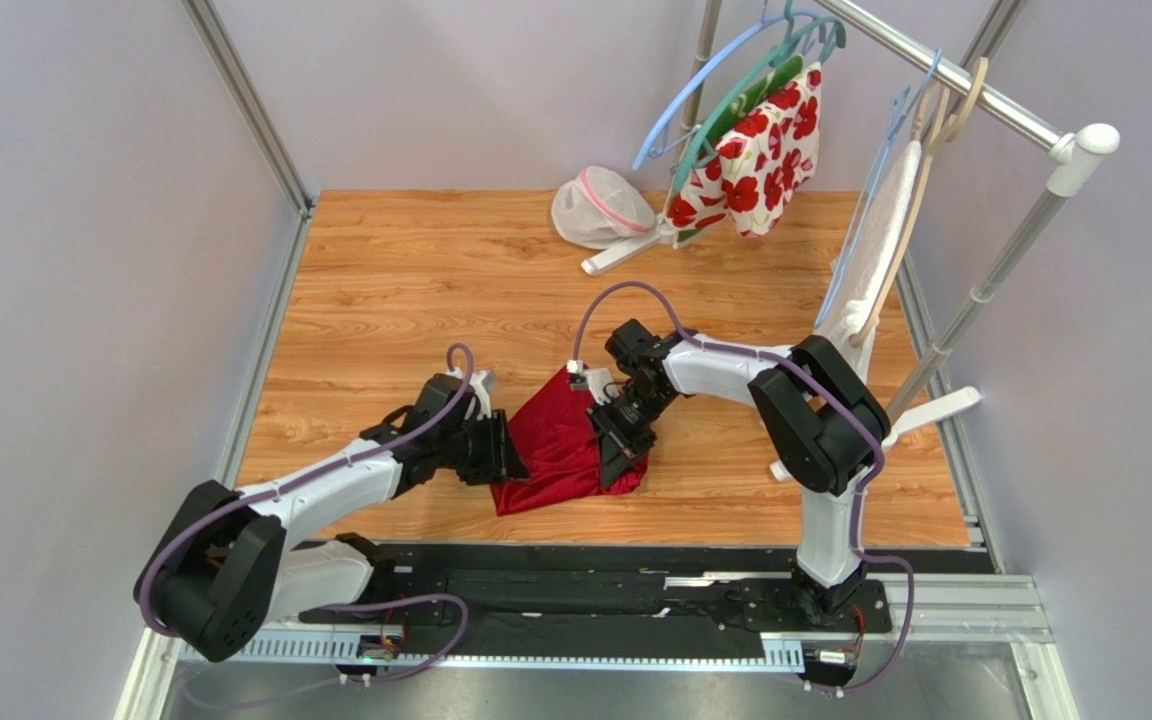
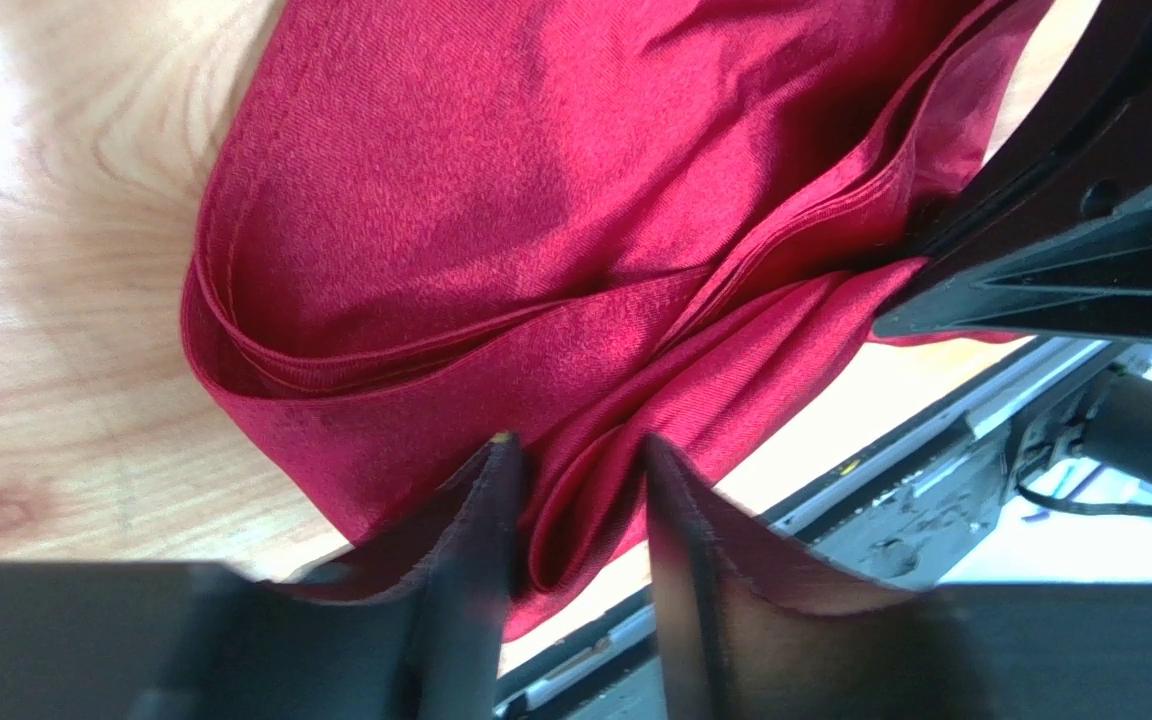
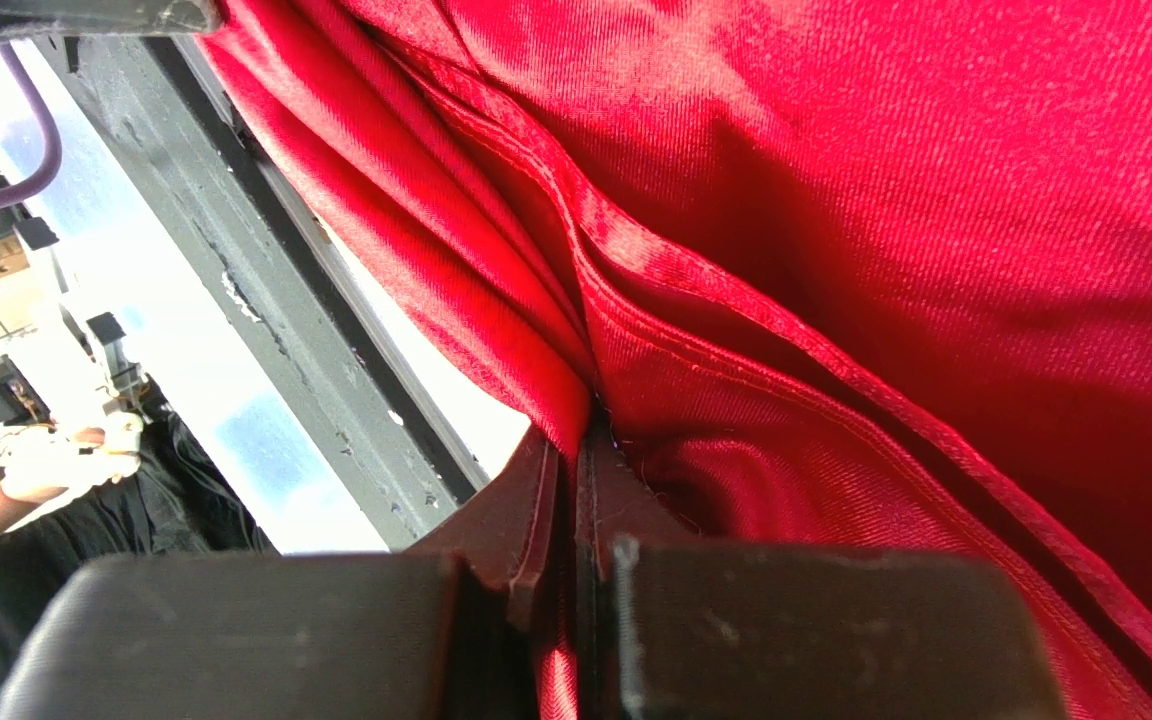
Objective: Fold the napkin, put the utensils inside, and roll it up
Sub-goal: Roll the napkin with the utensil
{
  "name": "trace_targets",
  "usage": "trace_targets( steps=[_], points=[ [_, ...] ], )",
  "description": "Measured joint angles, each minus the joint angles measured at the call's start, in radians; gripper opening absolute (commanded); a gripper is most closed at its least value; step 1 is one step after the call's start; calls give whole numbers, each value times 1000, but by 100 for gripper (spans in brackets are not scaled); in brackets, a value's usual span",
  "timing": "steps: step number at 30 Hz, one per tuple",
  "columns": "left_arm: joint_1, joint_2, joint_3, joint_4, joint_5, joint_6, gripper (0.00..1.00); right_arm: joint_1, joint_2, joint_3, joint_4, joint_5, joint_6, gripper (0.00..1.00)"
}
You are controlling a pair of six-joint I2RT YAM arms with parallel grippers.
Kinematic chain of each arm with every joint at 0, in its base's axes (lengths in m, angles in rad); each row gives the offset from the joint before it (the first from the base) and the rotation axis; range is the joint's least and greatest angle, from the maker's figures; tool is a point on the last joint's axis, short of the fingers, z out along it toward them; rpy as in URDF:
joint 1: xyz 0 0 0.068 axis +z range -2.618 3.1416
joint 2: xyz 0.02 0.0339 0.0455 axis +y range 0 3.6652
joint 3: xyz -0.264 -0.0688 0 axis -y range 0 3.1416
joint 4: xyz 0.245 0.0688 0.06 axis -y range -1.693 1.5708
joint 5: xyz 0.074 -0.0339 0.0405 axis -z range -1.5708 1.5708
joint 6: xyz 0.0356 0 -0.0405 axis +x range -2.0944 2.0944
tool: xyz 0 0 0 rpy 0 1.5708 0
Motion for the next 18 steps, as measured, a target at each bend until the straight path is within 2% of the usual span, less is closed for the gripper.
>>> trace_targets(
  steps=[3, 7, 14, 18],
  points=[
    [-5, 0, -5, 0, -2, -6, 18, -2, 2, 0, 0, -2, 5, 0],
    [-5, -8, -5, -15, -18, -8, 11, -3, 2, 0, 1, -2, 9, 0],
    [-10, -11, -5, -50, -16, -8, 12, -15, 2, -4, 6, -4, 18, 0],
    [-11, -11, 2, -90, -17, -3, 19, -21, 2, -8, 12, -11, 23, 0]
  ],
)
